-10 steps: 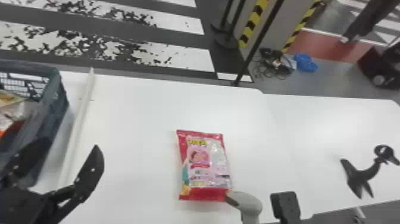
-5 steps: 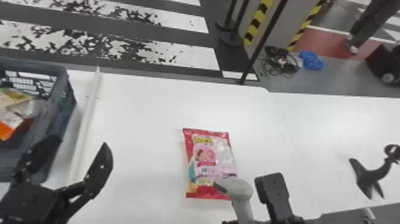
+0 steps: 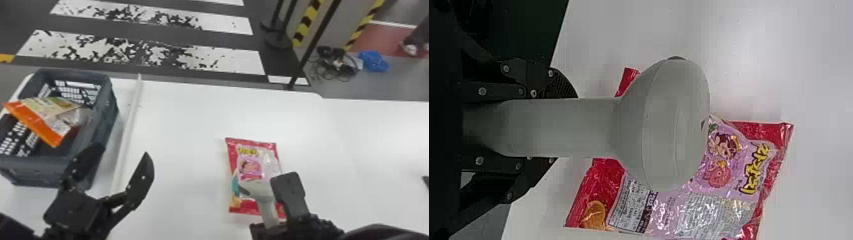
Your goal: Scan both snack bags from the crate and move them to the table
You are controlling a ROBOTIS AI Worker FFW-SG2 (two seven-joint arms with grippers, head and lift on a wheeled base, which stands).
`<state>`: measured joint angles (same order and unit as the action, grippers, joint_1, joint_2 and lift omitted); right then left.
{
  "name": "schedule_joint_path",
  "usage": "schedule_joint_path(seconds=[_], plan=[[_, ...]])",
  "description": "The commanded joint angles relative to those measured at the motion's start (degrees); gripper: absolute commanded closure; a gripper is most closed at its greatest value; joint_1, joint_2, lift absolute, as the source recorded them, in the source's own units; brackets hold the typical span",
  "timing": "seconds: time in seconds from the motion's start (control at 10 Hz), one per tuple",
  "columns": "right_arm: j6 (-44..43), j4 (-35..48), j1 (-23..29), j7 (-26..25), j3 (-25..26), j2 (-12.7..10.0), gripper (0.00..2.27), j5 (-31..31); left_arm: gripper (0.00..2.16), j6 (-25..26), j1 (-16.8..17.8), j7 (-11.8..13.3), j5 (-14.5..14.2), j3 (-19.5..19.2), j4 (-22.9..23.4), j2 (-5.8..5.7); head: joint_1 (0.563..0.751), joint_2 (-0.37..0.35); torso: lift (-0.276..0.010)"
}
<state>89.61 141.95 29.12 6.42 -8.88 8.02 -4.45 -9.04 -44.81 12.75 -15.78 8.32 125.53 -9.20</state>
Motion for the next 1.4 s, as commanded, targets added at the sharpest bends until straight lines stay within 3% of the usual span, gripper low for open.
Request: schedule_joint_path(seconds=[0.0, 0.3, 1.0, 1.3], plan=[[0.5, -4.5, -3.0, -0.2, -0.7, -1.0, 2.25, -0.6, 0.07, -0.5, 0.0, 0.0, -0.5, -0.1, -0.1, -0.20, 0.695, -0.157, -0.087], [0.5, -9.5, -6.6, -1.8, -1.1, -1.6, 2.25, -1.3, 0.07, -1.9, -0.5, 1.6, -2.8, -1.7, -0.7, -0.29, 0.695, -0.139, -0.087], [0.5, -12.3, -7.6, -3.1, -1.6, -2.0, 2.25, -1.6, 0.07, -4.4, -1.6, 2.7, -3.7, -2.5, -0.7, -0.38, 0.695, -0.125, -0.087], [0.5, -10.0, -5.6, -2.9, -1.0, -1.8, 2.25, -0.3, 0.07, -4.4, -1.7, 2.8, -3.6, -2.5, -0.6, -0.38, 0.695, -0.121, -0.087]])
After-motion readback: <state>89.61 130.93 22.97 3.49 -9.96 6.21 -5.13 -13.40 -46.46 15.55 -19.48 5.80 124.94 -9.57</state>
